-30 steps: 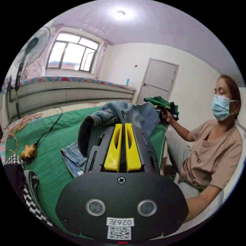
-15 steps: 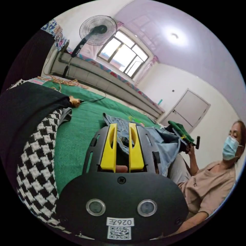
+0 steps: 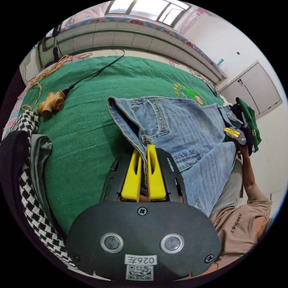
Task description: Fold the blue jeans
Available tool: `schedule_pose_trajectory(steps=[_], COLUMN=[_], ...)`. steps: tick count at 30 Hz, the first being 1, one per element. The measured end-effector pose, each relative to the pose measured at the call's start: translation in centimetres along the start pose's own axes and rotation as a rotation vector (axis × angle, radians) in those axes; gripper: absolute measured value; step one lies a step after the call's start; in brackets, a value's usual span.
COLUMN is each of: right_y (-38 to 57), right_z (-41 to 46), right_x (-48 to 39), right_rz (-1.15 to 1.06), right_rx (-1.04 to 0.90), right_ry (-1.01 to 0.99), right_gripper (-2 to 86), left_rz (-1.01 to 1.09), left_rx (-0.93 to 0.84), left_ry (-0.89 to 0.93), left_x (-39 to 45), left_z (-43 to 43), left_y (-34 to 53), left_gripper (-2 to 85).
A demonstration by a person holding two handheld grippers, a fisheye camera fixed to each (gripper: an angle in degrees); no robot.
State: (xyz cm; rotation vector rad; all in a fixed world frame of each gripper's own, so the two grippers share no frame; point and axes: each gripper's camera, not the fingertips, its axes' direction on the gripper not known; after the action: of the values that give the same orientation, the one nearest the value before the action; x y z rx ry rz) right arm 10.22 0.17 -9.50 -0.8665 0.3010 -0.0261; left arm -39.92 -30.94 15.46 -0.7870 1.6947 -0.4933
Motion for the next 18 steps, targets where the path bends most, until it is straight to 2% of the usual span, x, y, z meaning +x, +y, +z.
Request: schedule_pose_trajectory(steps=[2,3,7,8,11,12,14,15,18], right_y=[1.1,2.1,6.9,7.5,10.0,10.6,10.7,10.0,6.4], right_z=[0.0,-0.3,-3.0,-3.2,-4.8,-5.3,-5.3,-4.7,-0.1], right_x=[0.8,1.1,1.7,2.2,6.2,8.6,12.2,14.2,18.6], right_rz=[0.050,0.040,-0.080,-0.080,0.026,0.122,0.286,0.370,0.538], right_rx=[-0.014,-0.063,-0.002,0.010,0.172,0.280,0.385,0.403,0.293], right_ry=[-0.039,-0.127,-0.669,-0.715,-0.798,-0.857,-0.810,-0.723,-0.461], right_gripper=[-1.1,-1.2,-1.2,-1.2,-1.2,-1.1,-1.0,-0.9,-0.5], left_rz=[0.019,0.029,-0.010,-0.050,-0.104,-0.091,-0.069,-0.057,-0.056], left_rx=[0.030,0.047,0.083,0.063,-0.040,-0.051,-0.062,-0.075,-0.104], left_ry=[-0.002,-0.012,-0.167,-0.208,-0.233,-0.228,-0.276,-0.314,-0.371], left_x=[0.1,-0.2,-3.2,-4.8,-7.6,-7.7,-7.1,-6.5,-5.9], left_z=[-1.0,-2.2,-6.8,-7.8,-7.5,-6.5,-4.8,-3.6,-1.4], left_y=[-0.4,-0.7,-1.2,-1.3,-1.2,-1.0,-1.0,-1.1,-1.2], left_gripper=[2.1,1.9,1.7,1.7,1.8,1.9,2.1,2.3,3.0])
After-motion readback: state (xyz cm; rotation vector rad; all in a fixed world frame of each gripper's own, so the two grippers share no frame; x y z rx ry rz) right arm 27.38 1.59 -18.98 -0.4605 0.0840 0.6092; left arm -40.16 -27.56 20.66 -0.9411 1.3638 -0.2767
